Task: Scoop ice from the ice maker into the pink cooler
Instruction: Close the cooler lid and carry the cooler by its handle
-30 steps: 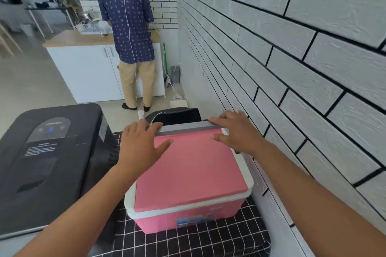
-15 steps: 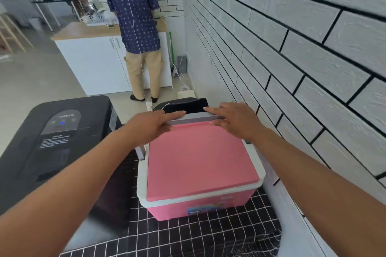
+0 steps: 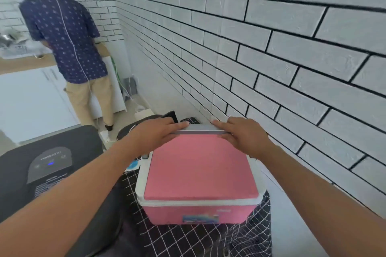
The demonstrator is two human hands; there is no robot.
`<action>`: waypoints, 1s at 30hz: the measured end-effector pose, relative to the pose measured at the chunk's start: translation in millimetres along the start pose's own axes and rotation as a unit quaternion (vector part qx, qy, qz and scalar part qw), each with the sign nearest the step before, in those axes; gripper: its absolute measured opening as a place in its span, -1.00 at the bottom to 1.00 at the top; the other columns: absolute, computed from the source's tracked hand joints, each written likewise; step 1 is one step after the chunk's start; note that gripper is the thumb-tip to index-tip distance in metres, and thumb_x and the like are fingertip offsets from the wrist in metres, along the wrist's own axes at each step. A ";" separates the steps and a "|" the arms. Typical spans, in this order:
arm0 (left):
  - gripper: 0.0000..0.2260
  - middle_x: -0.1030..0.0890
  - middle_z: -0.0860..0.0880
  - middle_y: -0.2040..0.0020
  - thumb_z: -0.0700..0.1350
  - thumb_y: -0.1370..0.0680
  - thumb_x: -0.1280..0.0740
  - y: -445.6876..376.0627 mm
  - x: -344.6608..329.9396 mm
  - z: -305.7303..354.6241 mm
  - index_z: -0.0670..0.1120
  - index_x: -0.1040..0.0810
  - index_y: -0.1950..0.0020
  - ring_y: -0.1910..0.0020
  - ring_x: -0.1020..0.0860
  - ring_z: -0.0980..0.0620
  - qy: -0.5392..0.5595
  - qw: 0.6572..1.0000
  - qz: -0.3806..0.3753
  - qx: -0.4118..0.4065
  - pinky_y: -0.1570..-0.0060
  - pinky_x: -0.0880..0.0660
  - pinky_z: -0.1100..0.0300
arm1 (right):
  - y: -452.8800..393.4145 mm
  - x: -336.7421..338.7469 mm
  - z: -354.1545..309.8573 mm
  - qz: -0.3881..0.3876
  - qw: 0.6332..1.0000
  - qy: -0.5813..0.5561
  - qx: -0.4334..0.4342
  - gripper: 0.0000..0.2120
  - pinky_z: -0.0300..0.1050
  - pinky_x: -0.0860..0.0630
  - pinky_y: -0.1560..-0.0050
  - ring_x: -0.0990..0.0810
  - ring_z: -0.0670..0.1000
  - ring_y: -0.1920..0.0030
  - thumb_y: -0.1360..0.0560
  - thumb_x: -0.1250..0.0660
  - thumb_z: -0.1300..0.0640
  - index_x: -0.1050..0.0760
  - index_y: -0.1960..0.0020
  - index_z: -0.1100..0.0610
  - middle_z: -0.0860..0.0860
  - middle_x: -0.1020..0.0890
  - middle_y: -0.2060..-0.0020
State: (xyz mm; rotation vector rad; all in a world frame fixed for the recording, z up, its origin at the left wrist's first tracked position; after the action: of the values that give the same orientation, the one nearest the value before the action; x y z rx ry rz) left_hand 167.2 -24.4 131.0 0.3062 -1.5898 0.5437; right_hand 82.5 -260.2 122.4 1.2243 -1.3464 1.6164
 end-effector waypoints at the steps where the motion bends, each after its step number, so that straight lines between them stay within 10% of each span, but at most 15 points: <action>1: -0.59 -0.52 -0.01 -0.11 0.04 -0.66 -0.13 -2.5 12.9 4.1 0.16 -0.24 -0.52 -0.02 -0.52 -0.01 0.001 1.000 0.010 -0.028 0.07 -0.44 0.11 | 12.1 14.0 -5.7 0.020 1.000 0.007 -0.018 -0.59 -0.03 -0.46 0.31 -0.53 0.07 0.23 -0.58 -0.23 -0.09 -0.38 -0.42 -0.13 -0.02 -0.51 0.22; 30: -0.60 -0.50 0.26 0.13 0.11 -0.55 -0.33 31.3 107.6 302.0 0.36 -0.38 -0.37 0.19 -0.46 0.35 0.101 0.904 0.017 -0.416 0.16 -0.34 0.43 | 384.2 203.8 -135.7 0.079 0.920 0.134 -0.361 -0.62 -0.15 -0.33 0.32 -0.56 0.08 0.22 -0.57 -0.21 -0.13 -0.43 -0.37 -0.17 -0.04 -0.56 0.19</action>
State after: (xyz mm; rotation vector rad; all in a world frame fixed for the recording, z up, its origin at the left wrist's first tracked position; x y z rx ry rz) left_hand -118.3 -139.7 225.7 -0.4147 -1.4820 -0.1097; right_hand -366.7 -225.0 190.5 0.4441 -1.6700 1.1472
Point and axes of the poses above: each hand's wrist, its own y-axis away from the middle knuckle, its own x-axis out of the back of the hand, z = x × y, the point moved 5 cm from there along -y, towards the middle knuckle
